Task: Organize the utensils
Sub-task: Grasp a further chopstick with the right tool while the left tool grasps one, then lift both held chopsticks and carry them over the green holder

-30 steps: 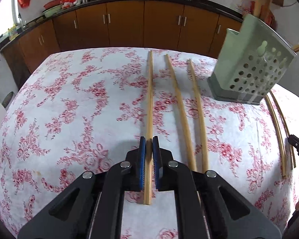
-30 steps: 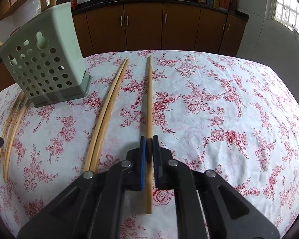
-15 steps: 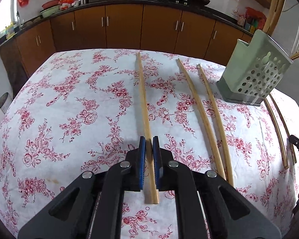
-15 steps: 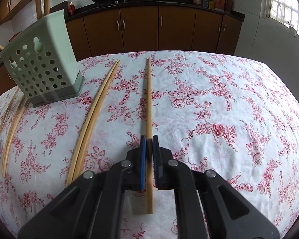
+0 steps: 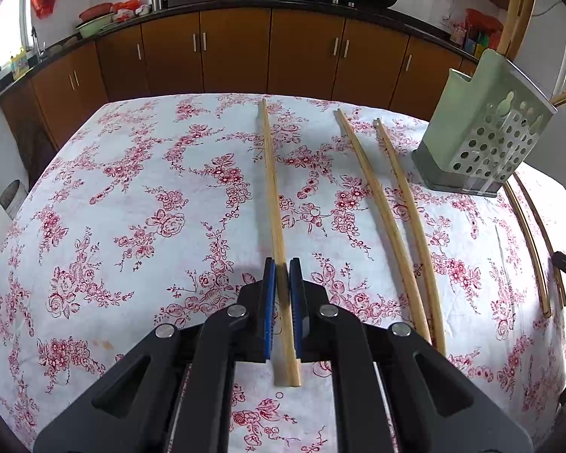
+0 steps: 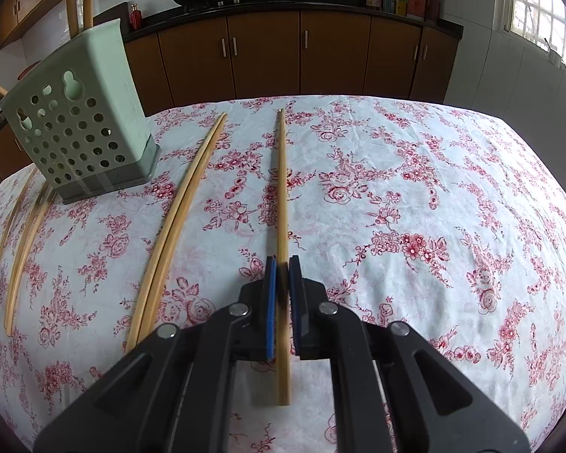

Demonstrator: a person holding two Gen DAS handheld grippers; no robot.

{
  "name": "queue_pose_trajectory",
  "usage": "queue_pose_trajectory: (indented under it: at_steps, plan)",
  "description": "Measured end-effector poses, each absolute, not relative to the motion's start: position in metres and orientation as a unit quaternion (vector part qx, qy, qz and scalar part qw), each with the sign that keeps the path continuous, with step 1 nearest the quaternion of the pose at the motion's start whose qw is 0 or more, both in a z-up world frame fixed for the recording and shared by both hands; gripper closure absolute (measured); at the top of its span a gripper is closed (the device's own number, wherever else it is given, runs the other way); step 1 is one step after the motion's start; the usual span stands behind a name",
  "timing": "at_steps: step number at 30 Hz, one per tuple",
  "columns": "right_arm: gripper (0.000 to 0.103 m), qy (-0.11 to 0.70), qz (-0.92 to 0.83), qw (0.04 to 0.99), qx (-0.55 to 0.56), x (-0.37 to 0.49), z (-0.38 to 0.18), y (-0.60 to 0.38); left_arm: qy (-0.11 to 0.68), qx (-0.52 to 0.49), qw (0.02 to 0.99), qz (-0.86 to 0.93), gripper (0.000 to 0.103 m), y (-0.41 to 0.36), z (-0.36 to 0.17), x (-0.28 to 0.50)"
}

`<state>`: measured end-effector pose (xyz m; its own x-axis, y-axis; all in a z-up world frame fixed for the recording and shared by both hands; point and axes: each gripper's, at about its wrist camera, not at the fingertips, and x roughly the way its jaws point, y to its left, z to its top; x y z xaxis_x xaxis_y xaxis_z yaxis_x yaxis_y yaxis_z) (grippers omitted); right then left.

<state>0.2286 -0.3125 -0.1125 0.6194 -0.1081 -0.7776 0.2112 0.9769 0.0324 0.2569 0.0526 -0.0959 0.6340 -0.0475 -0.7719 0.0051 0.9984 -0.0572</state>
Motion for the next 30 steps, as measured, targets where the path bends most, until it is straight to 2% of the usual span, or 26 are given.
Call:
queue_pose_trajectory:
  at_steps: [30]
  plan:
    - [0.094, 0.43, -0.088, 0.897, 0.046, 0.196, -0.111, -0.307, 0.429, 0.009, 0.903, 0.005, 0.094, 0.038, -0.094, 0.228]
